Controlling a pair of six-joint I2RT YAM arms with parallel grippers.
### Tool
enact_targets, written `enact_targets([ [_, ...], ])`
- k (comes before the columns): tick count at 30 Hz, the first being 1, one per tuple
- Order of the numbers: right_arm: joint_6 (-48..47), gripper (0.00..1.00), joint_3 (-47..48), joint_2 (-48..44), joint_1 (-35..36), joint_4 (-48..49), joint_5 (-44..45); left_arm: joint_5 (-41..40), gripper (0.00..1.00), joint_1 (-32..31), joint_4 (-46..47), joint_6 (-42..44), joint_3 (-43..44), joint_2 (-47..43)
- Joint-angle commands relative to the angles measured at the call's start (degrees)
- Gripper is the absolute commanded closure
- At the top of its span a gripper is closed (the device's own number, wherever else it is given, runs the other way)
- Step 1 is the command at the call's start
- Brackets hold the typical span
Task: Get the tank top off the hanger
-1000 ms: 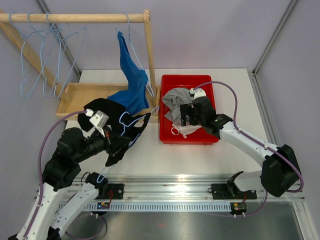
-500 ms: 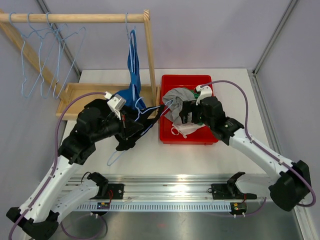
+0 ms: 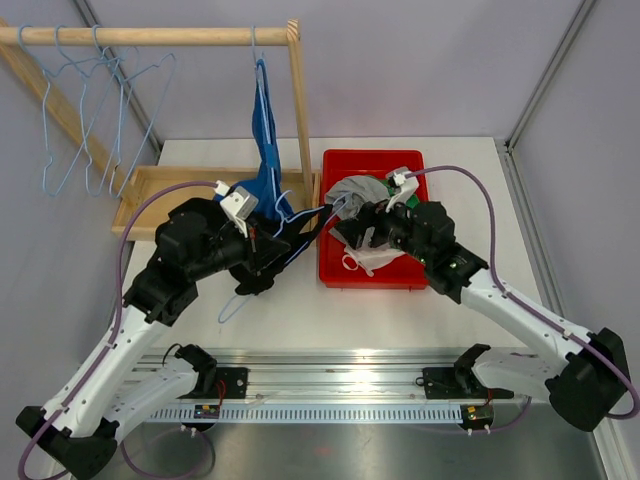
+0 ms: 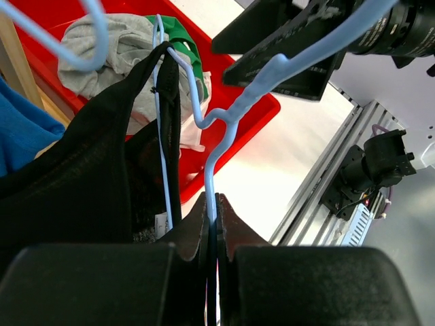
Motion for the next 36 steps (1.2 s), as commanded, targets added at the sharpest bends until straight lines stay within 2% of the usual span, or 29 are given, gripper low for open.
enact_targets([
  [1,1.2,0.19,0.7,2.7,3.6,7.8,-3.1,1.3,1.0,-0.3,4.5,1.0,-0.5,-0.3],
  [6,0.4,0.24,2.0,5.5,6.8,9.3,-1.4,1.2,1.0,-0.3,4.6,1.2,-0.7,0.0],
  [19,-1.0,0.36,4.3,10.6,7.2,10.8,-0.1,3.3,1.0,-0.3,4.8,0.7,-1.1,0.7],
  [24,-1.9,0.48,5.8,12.4,7.2,10.4,1.0,3.4,1.0,-0.3,4.7,0.8,-1.2,0.3],
  [27,-2.4,0.62,6.4,13.1,7.2,9.8,1.4,3.0,1.0,-0.3,4.5,0.9,-1.2,0.1],
  [29,-2.7,0.84,6.8,13.3,7.2,9.0,1.5,2.0,1.0,-0.3,4.3,1.2,-1.3,-0.3],
  [32,-2.6,0.99,6.7,13.4,7.2,8.3,2.5,1.9,1.0,-0.3,4.2,1.3,-1.4,-0.7],
  [36,-2.9,1.0,6.3,13.2,7.2,7.9,3.8,1.9,1.0,-0.3,4.1,1.3,-1.6,-0.9],
])
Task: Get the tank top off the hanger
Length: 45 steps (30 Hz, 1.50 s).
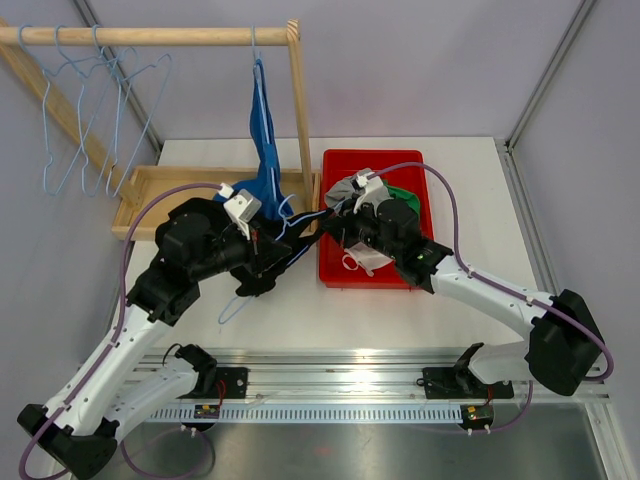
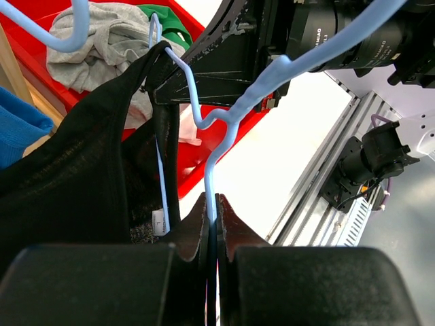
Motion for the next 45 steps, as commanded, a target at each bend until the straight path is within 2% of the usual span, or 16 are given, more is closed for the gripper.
enact_targets([
  [1,-1.0,1.0,2.0,-0.2,0.4,0.6,2.1,-0.1,1.0,-0.2,3.5,0.8,0.1,-1.2],
  [7,-0.7,1.0,0.7,-2.5,0.4,-1.6,4.9,-5.8,1.0,-0.4,-0.6,2.4,1.5,-1.8],
  [15,-3.4,1.0,3.1,-3.5,0.4,-8.2,11.6,-16.2,1.0,-2.6,-10.9,3.7,3.6,-3.8],
  [23,-5.5,1.0,8.0,0.6,0.3,-10.9,14.5,-13.2,1.0,-3.5,-16.7,1.2,6.1,-8.6],
  [30,-6.0,1.0,11.1,4.7,0.0,-11.4,14.8,-7.4,1.0,-3.5,-20.2,0.2,7.1,-9.9],
  [34,-6.2,1.0,11.6,4.6,-0.5,-11.4,14.7,-7.4,1.0,-3.5,-23.4,0.6,7.8,-9.5],
  [41,-7.2,1.0,13.1,5.0,-1.2,-12.7,14.9,-7.9,1.0,-3.5,-24.2,0.7,8.0,-11.3],
  [45,-7.0,1.0,12.5,5.8,-2.0,-12.6,14.4,-4.2,1.0,-3.5,-21.7,-0.5,8.2,-12.9],
])
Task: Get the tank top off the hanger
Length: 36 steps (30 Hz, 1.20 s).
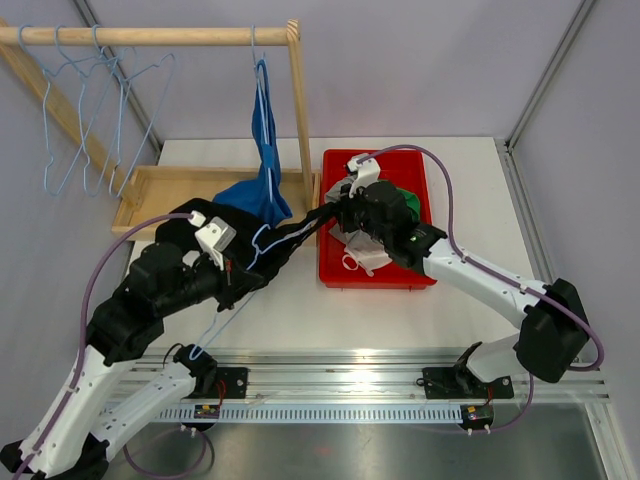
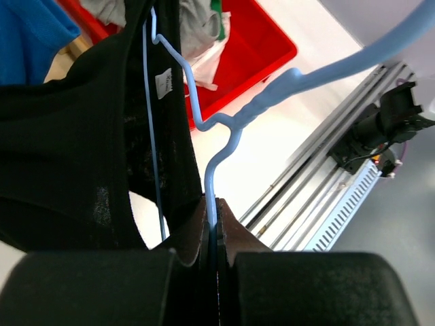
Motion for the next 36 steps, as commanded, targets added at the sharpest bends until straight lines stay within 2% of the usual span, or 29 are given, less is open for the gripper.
enact_targets([
  [1,-1.2,1.0,1.6,1.0,-1.5,0.7,2.4,5.6,1.0,-0.3,3.1,-1.9,3.0,-1.7],
  [8,-0.8,1.0,1.2,2.8,-2.1,1.1,2.0,9.1,1.0,-0.3,6.7,-4.4,3.6,-2.6],
  [15,1.3,1.0,-1.5,2.5,-2.1,1.6,-0.1,8.0,1.0,-0.3,17.9,-5.0,1.2,-4.2],
  [22,4.5,1.0,-7.7,-5.9,-0.5,1.4,-2.0,5.7,1.0,-0.3,30.5,-3.2,-1.4,-3.7],
  [27,6.0,1.0,-9.1,-13.7,5.5,-0.9,0.0,5.4,1.0,-0.5,38.6,-2.7,-3.5,-3.8],
  [30,6.1,1.0,-7.4,-15.9,10.9,-4.7,2.3,4.1,1.0,-0.8,42.0,-2.0,-3.5,-2.6],
  [36,6.1,1.0,-3.6,-17.0,19.3,-5.5,5.1,2.5,1.0,-1.8,45.0,0.5,-0.2,2.3],
])
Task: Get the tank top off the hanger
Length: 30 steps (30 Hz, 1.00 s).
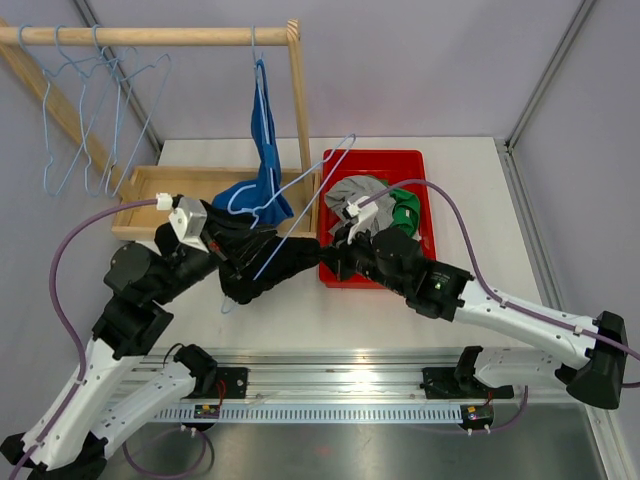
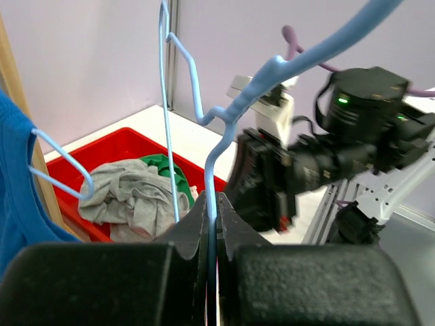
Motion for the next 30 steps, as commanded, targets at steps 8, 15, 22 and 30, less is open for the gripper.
enact_targets([
  [8,-0.6,1.0,6.1,-0.5,11.8,-0.8,7.0,-7.4,1.0,-3.1,8.3,6.7,6.6,5.9],
  [15,-2.6,1.0,9.2,-0.5,19.7,-0.9,9.7,-13.8,1.0,-4.5,13.1,9.7,5.5,6.0],
  [22,-4.7,1.0,13.4,2.6,26.0,-1.3,12.8,-19.0,1.0,-7.9,15.6,13.9,10.1,11.0],
  [30,-4.7,1.0,13.6,3.7,27.1,-1.6,14.0,-27.1,1.0,-13.3,22.3,19.5,11.3,13.2],
])
